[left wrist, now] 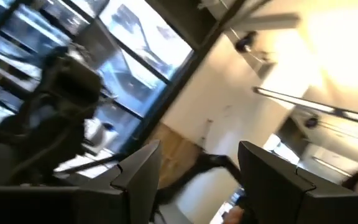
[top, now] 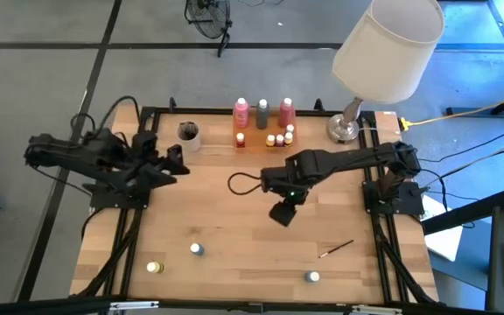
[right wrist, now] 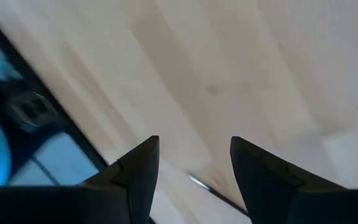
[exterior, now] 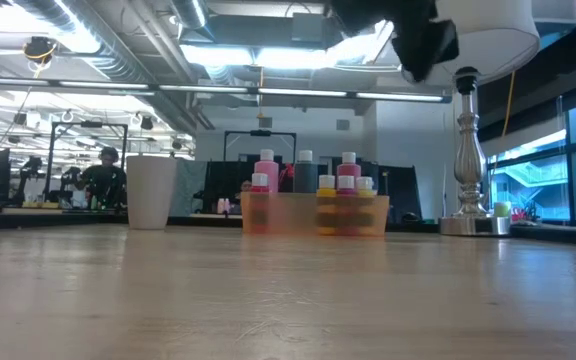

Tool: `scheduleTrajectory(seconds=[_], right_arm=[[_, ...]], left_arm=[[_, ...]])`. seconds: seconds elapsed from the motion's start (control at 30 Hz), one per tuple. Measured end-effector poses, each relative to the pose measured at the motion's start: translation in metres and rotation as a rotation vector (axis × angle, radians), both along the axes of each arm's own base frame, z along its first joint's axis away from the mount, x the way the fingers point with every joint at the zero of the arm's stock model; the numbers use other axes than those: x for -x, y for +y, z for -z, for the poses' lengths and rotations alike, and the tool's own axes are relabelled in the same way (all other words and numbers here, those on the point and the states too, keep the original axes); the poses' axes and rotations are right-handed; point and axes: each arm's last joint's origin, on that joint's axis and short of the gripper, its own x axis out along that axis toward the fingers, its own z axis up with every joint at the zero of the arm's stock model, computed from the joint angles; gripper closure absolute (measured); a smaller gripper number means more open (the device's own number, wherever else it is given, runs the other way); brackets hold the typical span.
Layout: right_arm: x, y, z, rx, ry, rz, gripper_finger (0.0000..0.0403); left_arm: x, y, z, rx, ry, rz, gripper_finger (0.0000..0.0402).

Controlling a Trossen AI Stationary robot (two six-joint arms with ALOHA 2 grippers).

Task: Pick & Place Paint Supplies
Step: Put the blue paint bottle into the orange bin

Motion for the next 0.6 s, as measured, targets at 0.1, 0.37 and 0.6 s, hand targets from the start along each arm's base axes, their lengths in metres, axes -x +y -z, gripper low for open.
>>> scheduleTrajectory(seconds=[0.1, 0.37, 0.6], right_arm=[[-0.007, 0.014, -0.002, -0.037, -0.082, 0.042, 0.0201], [-0.007, 0.060, -0.006, -0.118, -0.132, 0.148, 0.0201], [0.002, 0.108, -0.011, -0.229, -0.142, 0.230, 0.0201]], left_arm=[[0.003, -0.011, -0.021, -0.029, 0.034, 0.102, 0.0192], [0.006, -0.041, -0.042, -0.347, 0.324, 0.233, 0.0192], [0.000, -0.051, -0.010, -0.597, 0.708, 0.169, 0.0192]])
